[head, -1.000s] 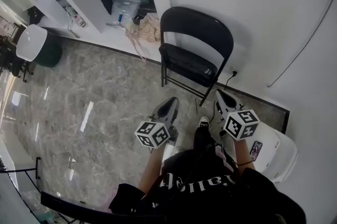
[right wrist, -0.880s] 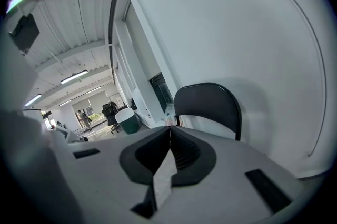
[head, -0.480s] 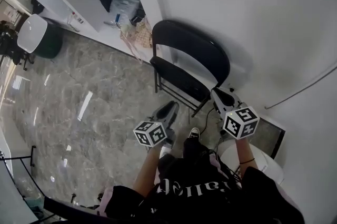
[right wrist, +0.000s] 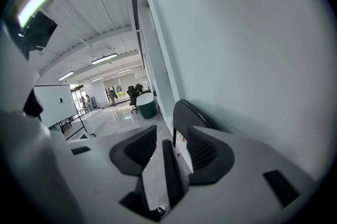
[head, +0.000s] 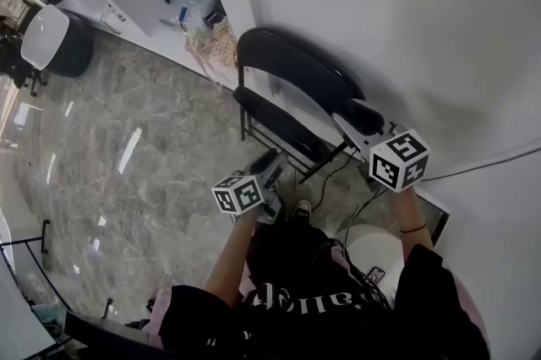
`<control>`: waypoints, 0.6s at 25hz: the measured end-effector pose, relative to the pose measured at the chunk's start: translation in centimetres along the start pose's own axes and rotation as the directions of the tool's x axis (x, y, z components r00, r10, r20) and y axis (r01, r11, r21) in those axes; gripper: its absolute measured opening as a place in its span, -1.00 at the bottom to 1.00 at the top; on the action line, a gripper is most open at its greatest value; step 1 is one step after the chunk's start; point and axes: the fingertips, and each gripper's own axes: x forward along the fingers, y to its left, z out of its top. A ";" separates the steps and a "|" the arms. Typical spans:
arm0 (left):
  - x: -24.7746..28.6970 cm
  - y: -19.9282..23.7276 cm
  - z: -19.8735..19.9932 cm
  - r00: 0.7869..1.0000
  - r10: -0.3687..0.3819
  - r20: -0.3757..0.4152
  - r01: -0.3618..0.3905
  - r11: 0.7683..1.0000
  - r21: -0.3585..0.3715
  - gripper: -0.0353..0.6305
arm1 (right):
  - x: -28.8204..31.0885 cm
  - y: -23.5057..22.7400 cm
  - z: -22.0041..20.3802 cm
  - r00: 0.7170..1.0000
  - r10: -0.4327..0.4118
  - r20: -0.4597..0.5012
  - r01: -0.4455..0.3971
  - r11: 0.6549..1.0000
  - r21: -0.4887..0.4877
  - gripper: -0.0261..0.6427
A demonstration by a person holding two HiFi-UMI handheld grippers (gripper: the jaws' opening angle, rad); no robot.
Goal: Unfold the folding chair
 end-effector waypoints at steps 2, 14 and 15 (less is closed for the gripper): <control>1.0 0.8 0.2 1.000 -0.003 0.008 0.004 0.999 -0.038 -0.42 | 1.0 -1.1 0.9 1.000 -0.007 -0.019 0.007 0.999 -0.032 -0.40; 6.6 7.0 0.3 1.000 -0.025 -0.017 0.017 0.931 -0.365 -0.16 | 7.3 -6.4 2.8 0.965 -0.028 -0.259 -0.008 0.991 -0.137 -0.23; 7.2 7.3 0.0 0.999 -0.030 -0.035 0.015 0.931 -0.364 -0.16 | 7.7 -6.6 2.6 0.959 -0.031 -0.280 -0.011 0.989 -0.147 -0.22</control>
